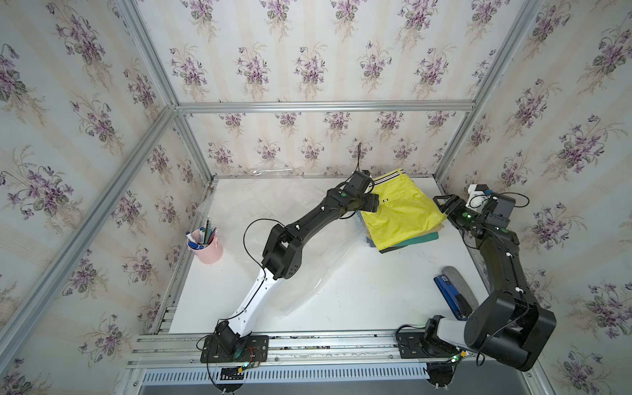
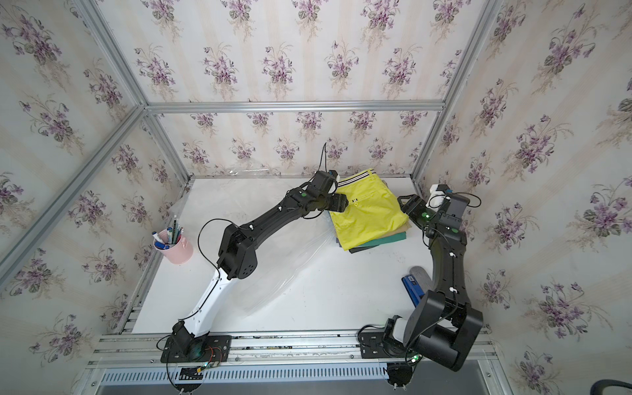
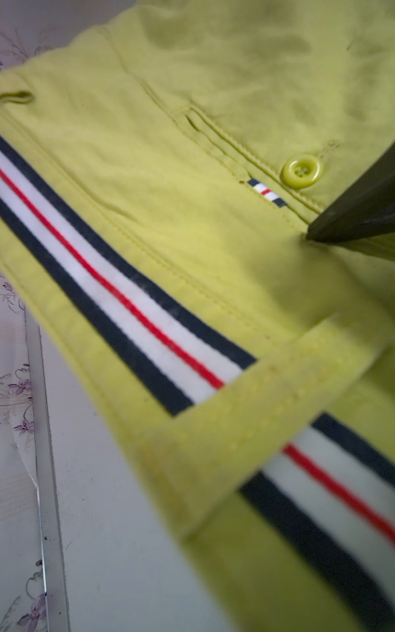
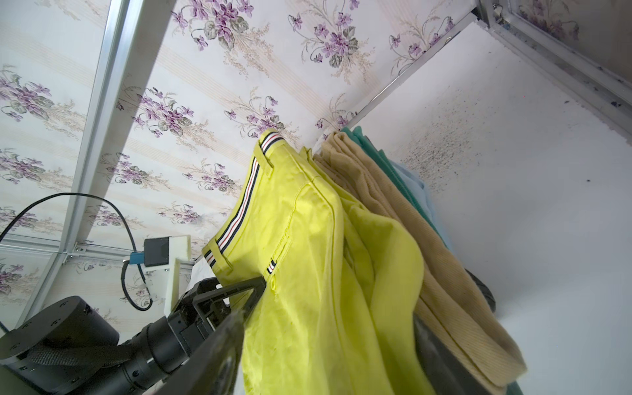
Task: Take the trousers out of the vacuum bag
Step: Place the trousers at the center of the board.
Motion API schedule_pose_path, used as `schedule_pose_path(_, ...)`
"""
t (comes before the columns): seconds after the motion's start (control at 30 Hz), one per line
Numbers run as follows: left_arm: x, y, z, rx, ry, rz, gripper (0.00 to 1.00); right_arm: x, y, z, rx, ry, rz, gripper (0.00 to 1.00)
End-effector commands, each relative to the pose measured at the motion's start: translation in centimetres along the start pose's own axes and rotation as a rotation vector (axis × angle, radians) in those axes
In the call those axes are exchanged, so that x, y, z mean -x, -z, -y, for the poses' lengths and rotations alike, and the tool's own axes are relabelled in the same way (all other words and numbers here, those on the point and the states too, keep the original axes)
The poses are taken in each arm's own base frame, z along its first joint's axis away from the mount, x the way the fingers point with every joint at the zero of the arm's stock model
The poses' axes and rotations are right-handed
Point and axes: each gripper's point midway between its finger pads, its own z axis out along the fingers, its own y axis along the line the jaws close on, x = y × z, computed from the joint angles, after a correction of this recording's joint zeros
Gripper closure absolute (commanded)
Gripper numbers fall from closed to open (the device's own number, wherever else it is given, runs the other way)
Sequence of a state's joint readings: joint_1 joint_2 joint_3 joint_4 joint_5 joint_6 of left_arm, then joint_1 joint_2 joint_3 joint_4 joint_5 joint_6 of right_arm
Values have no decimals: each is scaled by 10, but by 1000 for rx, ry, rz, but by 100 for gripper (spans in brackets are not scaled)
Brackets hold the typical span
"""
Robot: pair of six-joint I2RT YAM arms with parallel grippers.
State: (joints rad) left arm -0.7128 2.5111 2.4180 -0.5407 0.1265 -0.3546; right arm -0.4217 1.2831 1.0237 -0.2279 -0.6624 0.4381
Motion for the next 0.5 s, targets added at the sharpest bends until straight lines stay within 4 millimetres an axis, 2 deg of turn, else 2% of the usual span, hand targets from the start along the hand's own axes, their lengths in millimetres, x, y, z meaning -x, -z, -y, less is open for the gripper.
schedule_pose_path(0.0, -7, 3, -9, 41, -16, -34, 17, 8, 6, -11, 28, 38, 29, 28)
schedule_pose_path(0.13, 12, 21, 5, -18, -4, 2, 9, 32, 23, 3, -149, 105, 136, 28)
schedule_pose_path(0.2, 21, 30, 12, -47, 2, 18, 3, 45, 33, 4, -206, 137, 185, 28)
schedule_pose_path(0.37, 45, 57, 27, -113, 15, 69, 0, 60, 46, -16, -172, 174, 255, 29)
schedule_pose_path(0.47, 58, 78, 35, -149, 17, 94, 0, 52, 40, -38, -31, 209, 223, 39)
